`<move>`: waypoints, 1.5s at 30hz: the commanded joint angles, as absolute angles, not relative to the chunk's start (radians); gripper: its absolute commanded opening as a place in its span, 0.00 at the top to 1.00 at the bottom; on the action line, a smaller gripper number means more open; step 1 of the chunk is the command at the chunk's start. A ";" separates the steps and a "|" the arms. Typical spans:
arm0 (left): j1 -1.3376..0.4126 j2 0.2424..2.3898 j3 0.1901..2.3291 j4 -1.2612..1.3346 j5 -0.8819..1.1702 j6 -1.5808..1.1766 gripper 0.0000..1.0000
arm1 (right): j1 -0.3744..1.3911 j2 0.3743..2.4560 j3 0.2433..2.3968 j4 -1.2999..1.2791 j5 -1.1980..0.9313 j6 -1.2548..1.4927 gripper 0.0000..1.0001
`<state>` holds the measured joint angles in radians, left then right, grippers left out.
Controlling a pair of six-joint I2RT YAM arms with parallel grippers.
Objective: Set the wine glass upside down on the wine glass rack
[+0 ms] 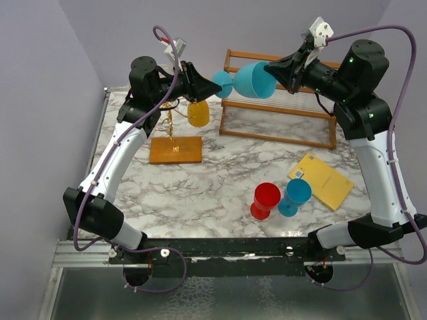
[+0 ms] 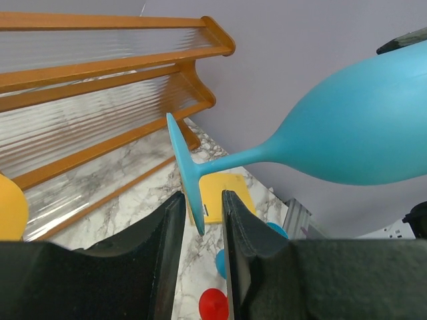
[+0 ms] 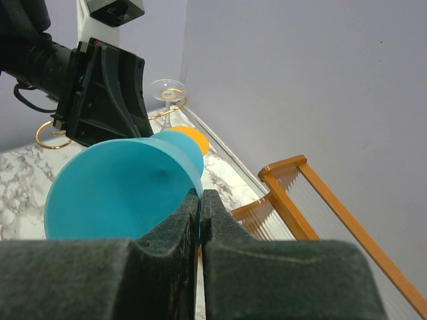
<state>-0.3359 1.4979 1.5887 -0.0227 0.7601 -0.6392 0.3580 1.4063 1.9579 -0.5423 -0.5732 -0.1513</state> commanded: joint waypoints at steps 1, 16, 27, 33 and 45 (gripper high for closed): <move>-0.343 1.506 1.584 0.020 0.794 -0.661 0.72 | 0.353 1.411 1.983 -0.551 -0.604 -0.150 0.99; -0.331 1.486 1.631 -0.061 0.757 -0.559 1.00 | 0.354 1.378 1.890 -0.561 -0.595 -0.221 0.88; -0.260 1.433 1.651 -0.166 0.732 -0.419 1.00 | 0.353 1.317 1.845 -0.621 -0.512 -0.316 0.53; -0.209 1.397 1.714 -0.288 0.716 -0.269 1.00 | 0.354 1.281 1.837 -0.666 -0.475 -0.369 0.32; -0.204 1.336 1.889 -0.723 0.607 0.313 1.00 | 0.354 1.252 1.684 -0.660 -0.432 -0.482 0.11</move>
<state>-0.2047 1.3670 1.8267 -0.5232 0.6605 0.0414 0.3580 1.2507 1.7592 -0.6632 -0.4709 -0.4351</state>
